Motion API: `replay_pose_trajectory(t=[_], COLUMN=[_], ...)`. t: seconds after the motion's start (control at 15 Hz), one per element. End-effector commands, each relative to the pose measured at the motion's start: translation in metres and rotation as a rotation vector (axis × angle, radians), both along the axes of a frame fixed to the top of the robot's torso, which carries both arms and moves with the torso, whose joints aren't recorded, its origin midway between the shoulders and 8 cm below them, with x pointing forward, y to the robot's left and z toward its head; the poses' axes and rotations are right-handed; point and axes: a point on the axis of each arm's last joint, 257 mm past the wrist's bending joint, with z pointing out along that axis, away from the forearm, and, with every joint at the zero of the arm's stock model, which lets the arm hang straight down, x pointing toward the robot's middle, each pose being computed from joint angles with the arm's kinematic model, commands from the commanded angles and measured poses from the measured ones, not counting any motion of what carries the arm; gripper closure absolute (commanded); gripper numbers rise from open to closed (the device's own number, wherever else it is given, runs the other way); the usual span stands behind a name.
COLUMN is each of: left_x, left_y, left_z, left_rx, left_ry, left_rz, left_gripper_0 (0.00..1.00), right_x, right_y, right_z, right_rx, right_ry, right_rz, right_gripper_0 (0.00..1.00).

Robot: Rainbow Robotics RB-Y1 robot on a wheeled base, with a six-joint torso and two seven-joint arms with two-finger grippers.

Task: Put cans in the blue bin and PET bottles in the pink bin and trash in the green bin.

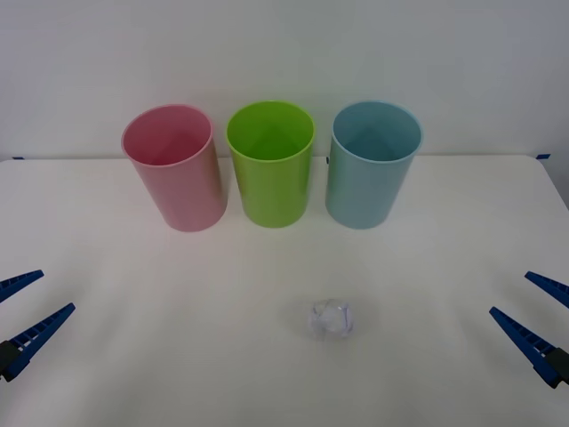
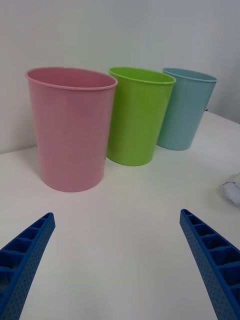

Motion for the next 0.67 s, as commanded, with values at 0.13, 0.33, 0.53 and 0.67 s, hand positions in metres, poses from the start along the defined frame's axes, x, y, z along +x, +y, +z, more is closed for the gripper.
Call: replay_pose_trajectory(t=[0.13, 0.33, 0.53, 0.67], left_x=[0.0, 0.0, 0.0, 0.0], left_y=[0.0, 0.0, 0.0, 0.0], left_z=[0.0, 0.0, 0.0, 0.0], left_rx=[0.0, 0.0, 0.0, 0.0], left_ry=[0.0, 0.0, 0.0, 0.0], left_rz=[0.0, 0.0, 0.0, 0.0], left_gripper_0=[0.14, 0.15, 0.15, 0.15], right_x=[0.0, 0.0, -0.004, -0.002], right_y=[0.0, 0.0, 0.003, 0.002], right_z=[0.0, 0.0, -0.016, -0.006], right_rx=[0.0, 0.0, -0.017, -0.089], right_ry=[0.0, 0.0, 0.029, 0.012], right_rz=[0.0, 0.0, -0.008, 0.002], right_gripper_0=[0.0, 0.0, 0.0, 0.0])
